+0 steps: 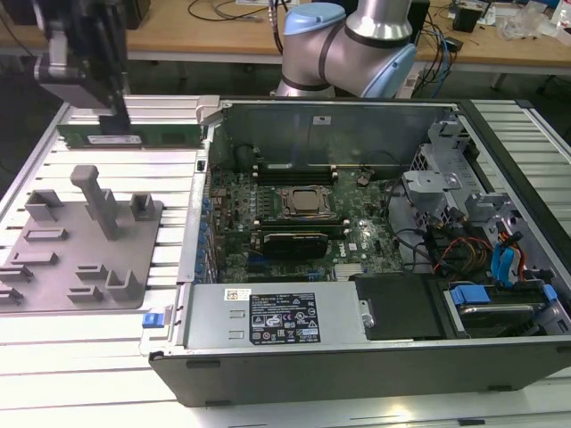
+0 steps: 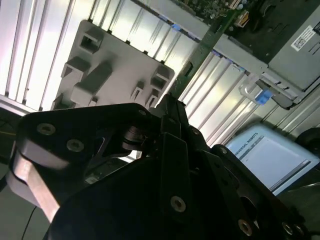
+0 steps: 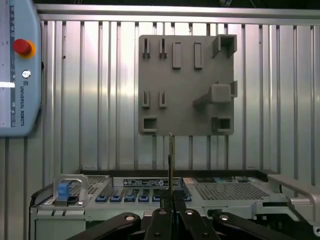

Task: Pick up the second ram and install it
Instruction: 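Pick up the second ram and move it above second insertion slot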

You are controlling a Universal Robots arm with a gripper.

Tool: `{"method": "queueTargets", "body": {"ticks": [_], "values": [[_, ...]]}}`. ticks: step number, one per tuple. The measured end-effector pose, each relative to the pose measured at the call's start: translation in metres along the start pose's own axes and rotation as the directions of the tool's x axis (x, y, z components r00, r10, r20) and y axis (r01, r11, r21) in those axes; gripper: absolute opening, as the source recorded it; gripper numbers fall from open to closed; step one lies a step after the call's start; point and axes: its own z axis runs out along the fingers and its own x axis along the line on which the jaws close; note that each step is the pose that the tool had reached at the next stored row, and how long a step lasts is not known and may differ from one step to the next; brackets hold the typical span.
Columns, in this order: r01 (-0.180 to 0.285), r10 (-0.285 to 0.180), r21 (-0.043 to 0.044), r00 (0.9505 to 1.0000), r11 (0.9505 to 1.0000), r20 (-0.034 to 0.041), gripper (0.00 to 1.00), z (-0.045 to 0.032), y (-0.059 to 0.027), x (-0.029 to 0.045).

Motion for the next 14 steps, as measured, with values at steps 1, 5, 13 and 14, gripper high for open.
{"method": "queueTargets", "body": {"ticks": [1,5,13,14], "values": [[0.0,0.0,-0.0001,1.0,1.0,-0.0001,0.09,-0.0001,-0.0041,0.0],[0.0,0.0,0.0,1.0,1.0,-0.0001,0.09,-0.0007,-0.0307,0.0001],[0.0,0.0,-0.0002,1.0,1.0,0.0,0.09,-0.0011,-0.0901,0.0004],[0.0,0.0,-0.0003,1.0,1.0,0.0,0.09,-0.0011,-0.0953,0.0005]]}}
